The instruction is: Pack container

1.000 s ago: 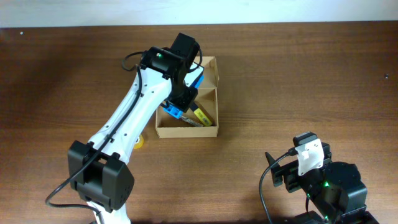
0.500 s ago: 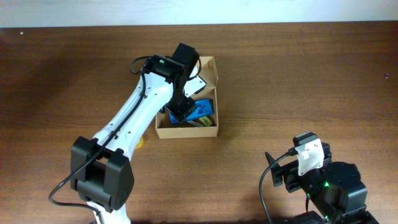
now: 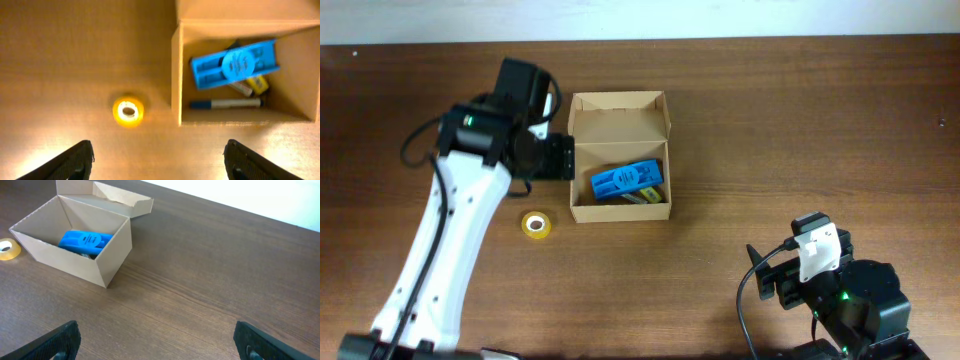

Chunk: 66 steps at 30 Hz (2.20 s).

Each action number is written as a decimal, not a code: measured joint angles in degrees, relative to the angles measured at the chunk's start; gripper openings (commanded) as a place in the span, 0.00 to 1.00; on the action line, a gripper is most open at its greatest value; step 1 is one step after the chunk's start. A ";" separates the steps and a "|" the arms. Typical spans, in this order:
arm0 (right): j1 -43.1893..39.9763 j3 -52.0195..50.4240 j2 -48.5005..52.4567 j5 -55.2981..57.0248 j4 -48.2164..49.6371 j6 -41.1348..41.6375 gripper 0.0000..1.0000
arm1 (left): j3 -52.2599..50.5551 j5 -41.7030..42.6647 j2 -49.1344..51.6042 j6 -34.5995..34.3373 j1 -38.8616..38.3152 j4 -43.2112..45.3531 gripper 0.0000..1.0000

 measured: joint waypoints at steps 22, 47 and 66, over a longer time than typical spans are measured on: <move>0.02 -0.11 0.00 0.02 -0.02 0.00 0.99 | -33.38 -2.78 -6.29 -39.04 -0.20 23.87 0.74; 0.00 -0.11 0.00 0.02 -0.02 0.00 0.99 | -33.70 -6.51 0.20 -54.21 2.25 30.67 0.75; 0.00 -0.11 0.00 0.02 -0.02 -0.02 0.99 | -33.73 -0.04 9.03 -54.73 5.51 34.75 0.60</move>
